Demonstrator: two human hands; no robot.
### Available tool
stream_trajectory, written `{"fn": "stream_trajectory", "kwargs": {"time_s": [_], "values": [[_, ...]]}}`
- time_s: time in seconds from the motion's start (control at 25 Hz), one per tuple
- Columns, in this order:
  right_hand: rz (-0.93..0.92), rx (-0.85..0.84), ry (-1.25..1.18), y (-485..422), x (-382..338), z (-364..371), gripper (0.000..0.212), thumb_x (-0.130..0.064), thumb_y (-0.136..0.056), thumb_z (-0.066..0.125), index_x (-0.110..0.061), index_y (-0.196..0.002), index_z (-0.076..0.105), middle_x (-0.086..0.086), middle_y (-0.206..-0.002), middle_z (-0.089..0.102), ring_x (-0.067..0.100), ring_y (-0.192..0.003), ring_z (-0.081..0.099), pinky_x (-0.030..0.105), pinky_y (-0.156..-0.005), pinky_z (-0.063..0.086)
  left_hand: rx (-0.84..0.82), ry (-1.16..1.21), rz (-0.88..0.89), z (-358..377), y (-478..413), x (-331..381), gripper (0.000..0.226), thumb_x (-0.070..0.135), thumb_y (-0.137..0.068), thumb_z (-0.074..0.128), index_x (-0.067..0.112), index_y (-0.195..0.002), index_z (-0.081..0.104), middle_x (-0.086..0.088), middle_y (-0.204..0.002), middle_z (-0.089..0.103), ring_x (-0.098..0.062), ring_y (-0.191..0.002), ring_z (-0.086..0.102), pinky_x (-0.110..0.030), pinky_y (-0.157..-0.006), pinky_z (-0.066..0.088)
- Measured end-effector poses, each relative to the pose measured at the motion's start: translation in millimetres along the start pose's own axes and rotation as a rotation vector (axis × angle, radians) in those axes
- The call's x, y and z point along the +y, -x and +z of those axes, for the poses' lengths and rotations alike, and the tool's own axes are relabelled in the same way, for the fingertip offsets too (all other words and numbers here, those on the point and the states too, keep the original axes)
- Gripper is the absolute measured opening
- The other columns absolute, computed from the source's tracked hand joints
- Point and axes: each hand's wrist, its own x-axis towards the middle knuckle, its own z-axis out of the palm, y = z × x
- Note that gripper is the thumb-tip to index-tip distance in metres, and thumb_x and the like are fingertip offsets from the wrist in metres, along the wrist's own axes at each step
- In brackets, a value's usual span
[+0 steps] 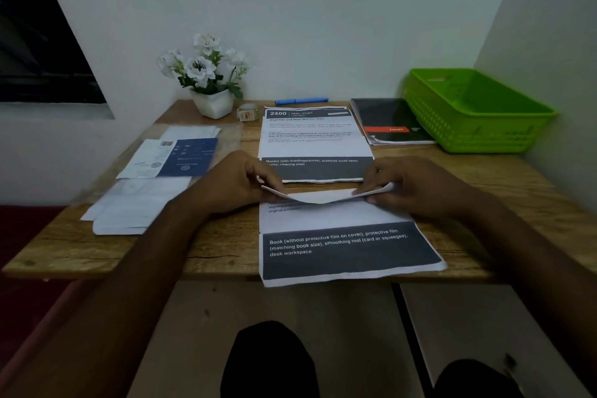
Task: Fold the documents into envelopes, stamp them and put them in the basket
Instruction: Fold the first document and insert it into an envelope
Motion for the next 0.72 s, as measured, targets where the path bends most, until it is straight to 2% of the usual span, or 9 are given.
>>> {"fn": "stream_trajectory", "kwargs": {"time_s": [0.08, 0.12, 0.24, 0.28, 0.36, 0.48, 0.6, 0.72], "values": [[0.006, -0.020, 0.017, 4.9, -4.9, -1.2, 0.031, -0.058, -0.085, 0.060, -0.039, -0.107, 0.072, -0.018, -0.102, 0.063, 0.003, -0.090, 0.060, 0.036, -0.073, 0.050, 0.016, -0.045, -0.022, -2.6, 6.0, 1.0, 0.031, -0.006, -0.079, 0.065, 0.022, -0.086, 0.077, 0.017, -0.087, 0.072, 0.006, -0.085, 0.064, -0.002, -0.073, 0.045], [0.008, -0.021, 0.018, 6.8, -7.1, -1.4, 0.039, -0.065, -0.084, 0.054, -0.040, -0.107, 0.072, -0.019, -0.102, 0.062, 0.001, -0.092, 0.058, 0.035, -0.074, 0.049, -0.001, -0.099, -0.017, -4.4, 9.1, 2.0, 0.036, -0.010, -0.082, 0.058, 0.020, -0.088, 0.076, 0.014, -0.091, 0.072, 0.009, -0.088, 0.063, -0.001, -0.077, 0.043], [0.024, -0.027, 0.022, 9.3, -11.0, -1.0, 0.050, -0.073, -0.084, 0.044, -0.040, -0.108, 0.072, -0.020, -0.104, 0.061, -0.001, -0.096, 0.056, 0.033, -0.080, 0.047, -0.058, -0.231, 0.040, -5.7, 18.0, 5.8, 0.041, -0.017, -0.081, 0.050, 0.012, -0.095, 0.075, 0.004, -0.105, 0.071, 0.008, -0.098, 0.059, -0.003, -0.090, 0.038], [0.032, -0.033, 0.037, 8.9, -11.4, -0.4, 0.050, -0.074, -0.082, 0.045, -0.040, -0.108, 0.072, -0.020, -0.104, 0.061, 0.000, -0.096, 0.056, 0.035, -0.080, 0.048, -0.060, -0.236, 0.043, -5.2, 20.1, 7.2, 0.035, -0.013, -0.082, 0.054, 0.011, -0.097, 0.075, 0.004, -0.106, 0.071, 0.007, -0.100, 0.059, -0.002, -0.088, 0.039], [0.049, -0.046, 0.051, 6.8, -12.3, 1.1, 0.051, -0.075, -0.076, 0.050, -0.039, -0.104, 0.072, -0.020, -0.103, 0.060, 0.001, -0.096, 0.056, 0.038, -0.082, 0.048, -0.065, -0.231, 0.023, -3.0, 22.0, 11.9, 0.018, 0.012, -0.081, 0.070, 0.017, -0.099, 0.075, 0.012, -0.105, 0.069, 0.010, -0.100, 0.057, -0.002, -0.080, 0.043], [0.076, -0.057, 0.019, 3.6, -13.6, 1.7, 0.051, -0.078, -0.065, 0.056, -0.041, -0.097, 0.071, -0.019, -0.100, 0.058, 0.004, -0.096, 0.055, 0.039, -0.082, 0.048, -0.076, -0.290, -0.052, 3.0, 19.9, 15.0, 0.040, 0.053, -0.066, 0.073, 0.032, -0.100, 0.070, 0.026, -0.102, 0.061, 0.010, -0.097, 0.054, -0.007, -0.072, 0.047], [0.100, -0.078, -0.026, 1.8, -12.9, 0.1, 0.055, -0.081, -0.060, 0.060, -0.043, -0.099, 0.068, -0.023, -0.102, 0.056, -0.002, -0.096, 0.054, 0.035, -0.080, 0.049, -0.106, -0.380, -0.057, 6.1, 15.0, 17.1, 0.057, 0.068, -0.055, 0.067, 0.038, -0.103, 0.065, 0.027, -0.102, 0.055, 0.009, -0.094, 0.050, -0.011, -0.070, 0.040], [0.131, -0.135, -0.091, -3.0, -12.4, -0.3, 0.061, -0.076, -0.057, 0.067, -0.043, -0.108, 0.064, -0.024, -0.105, 0.056, -0.004, -0.097, 0.053, 0.025, -0.081, 0.046, -0.163, -0.399, -0.069, 4.9, 8.3, 19.3, 0.063, 0.071, -0.050, 0.066, 0.042, -0.106, 0.061, 0.029, -0.099, 0.050, 0.018, -0.092, 0.044, -0.008, -0.062, 0.036]]}}
